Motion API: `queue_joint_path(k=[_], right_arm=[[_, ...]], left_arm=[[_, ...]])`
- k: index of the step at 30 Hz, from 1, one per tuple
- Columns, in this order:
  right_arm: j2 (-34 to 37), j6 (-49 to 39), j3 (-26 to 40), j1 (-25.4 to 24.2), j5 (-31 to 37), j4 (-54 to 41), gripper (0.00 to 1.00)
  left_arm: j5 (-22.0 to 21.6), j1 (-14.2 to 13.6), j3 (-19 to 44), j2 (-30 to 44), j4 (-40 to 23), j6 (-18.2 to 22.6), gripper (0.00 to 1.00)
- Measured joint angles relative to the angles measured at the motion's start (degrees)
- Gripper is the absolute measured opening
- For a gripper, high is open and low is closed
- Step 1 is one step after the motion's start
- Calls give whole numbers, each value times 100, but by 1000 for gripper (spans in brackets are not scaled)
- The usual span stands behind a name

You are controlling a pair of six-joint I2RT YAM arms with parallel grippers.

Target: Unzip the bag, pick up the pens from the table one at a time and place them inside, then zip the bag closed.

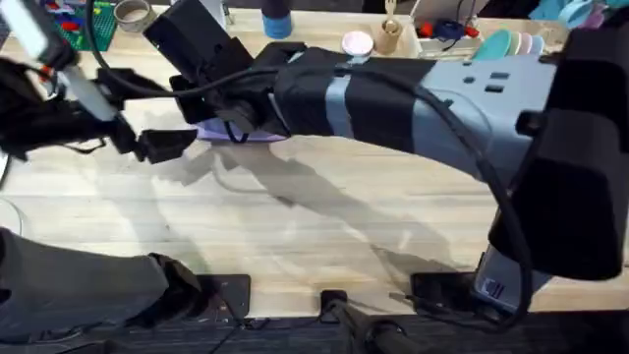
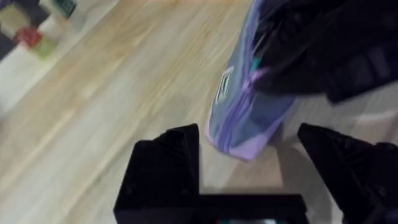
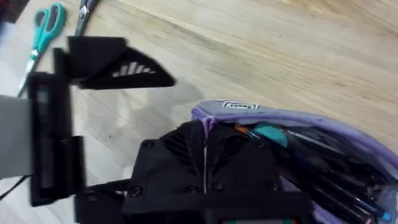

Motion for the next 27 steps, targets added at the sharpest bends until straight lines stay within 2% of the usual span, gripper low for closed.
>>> queue_joint_path(k=[5, 8, 18, 21, 27], right_arm=[[0, 0, 0, 0, 2, 2, 28], [0, -1, 0, 0, 2, 2, 28], [0, -2, 0, 0, 2, 7, 28], [0, 0, 0, 0, 0, 9, 28], [0, -2, 0, 0, 2, 9, 28]], left_arm=[[5, -456, 7, 74, 578, -179, 993], [116, -599, 15, 408, 987, -546, 993], [328, -614, 15, 757, 959, -752, 984], [356, -611, 15, 793, 959, -780, 867], [501, -614, 15, 793, 957, -796, 474]])
